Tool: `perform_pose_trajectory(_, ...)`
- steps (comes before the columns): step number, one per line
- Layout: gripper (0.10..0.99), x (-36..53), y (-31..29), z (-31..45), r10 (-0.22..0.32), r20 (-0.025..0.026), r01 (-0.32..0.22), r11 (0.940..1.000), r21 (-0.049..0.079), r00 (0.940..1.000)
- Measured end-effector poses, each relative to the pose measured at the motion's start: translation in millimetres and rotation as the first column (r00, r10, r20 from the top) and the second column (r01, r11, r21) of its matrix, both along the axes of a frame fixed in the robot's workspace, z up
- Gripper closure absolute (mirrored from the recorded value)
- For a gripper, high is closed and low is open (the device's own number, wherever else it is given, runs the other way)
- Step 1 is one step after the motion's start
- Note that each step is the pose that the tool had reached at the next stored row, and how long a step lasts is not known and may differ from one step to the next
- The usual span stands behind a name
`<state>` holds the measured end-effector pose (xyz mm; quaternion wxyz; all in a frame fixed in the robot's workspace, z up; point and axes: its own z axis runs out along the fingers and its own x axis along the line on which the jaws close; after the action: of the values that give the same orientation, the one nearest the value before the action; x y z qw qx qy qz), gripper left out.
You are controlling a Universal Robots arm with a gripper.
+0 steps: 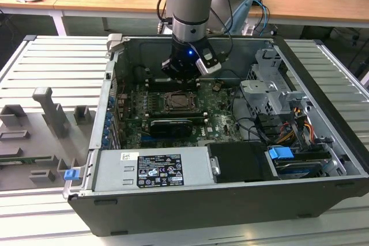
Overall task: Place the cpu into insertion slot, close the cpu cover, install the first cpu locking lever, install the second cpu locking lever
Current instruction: 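Install the first cpu locking lever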
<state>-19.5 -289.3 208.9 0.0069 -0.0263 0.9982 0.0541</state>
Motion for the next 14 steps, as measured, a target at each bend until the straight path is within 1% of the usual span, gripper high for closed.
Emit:
perform_pose_trajectory(5, 0.98, 1.8, 0.1, -3.5, 0.0, -0.0001, 0.0, 1.0, -0.008, 1.0)
perform_pose_trajectory(7, 0.98, 2.1, 0.0, -4.5, 0.0, -0.0001, 0.0, 0.9999, -0.017, 1.0)
perform_pose_trajectory(8, 0.98, 2.1, 0.1, -5.0, 0.0, -0.0001, 0.0, 0.9997, -0.023, 1.0)
perform_pose_trajectory(10, 0.98, 2.1, 0.0, -5.8, 0.0, 0.0, 0.0, 0.9996, -0.029, 1.0)
perform_pose_trajectory(14, 0.98, 2.3, 0.1, -7.3, 0.0, -0.0002, 0.0, 0.9995, -0.032, 1.0)
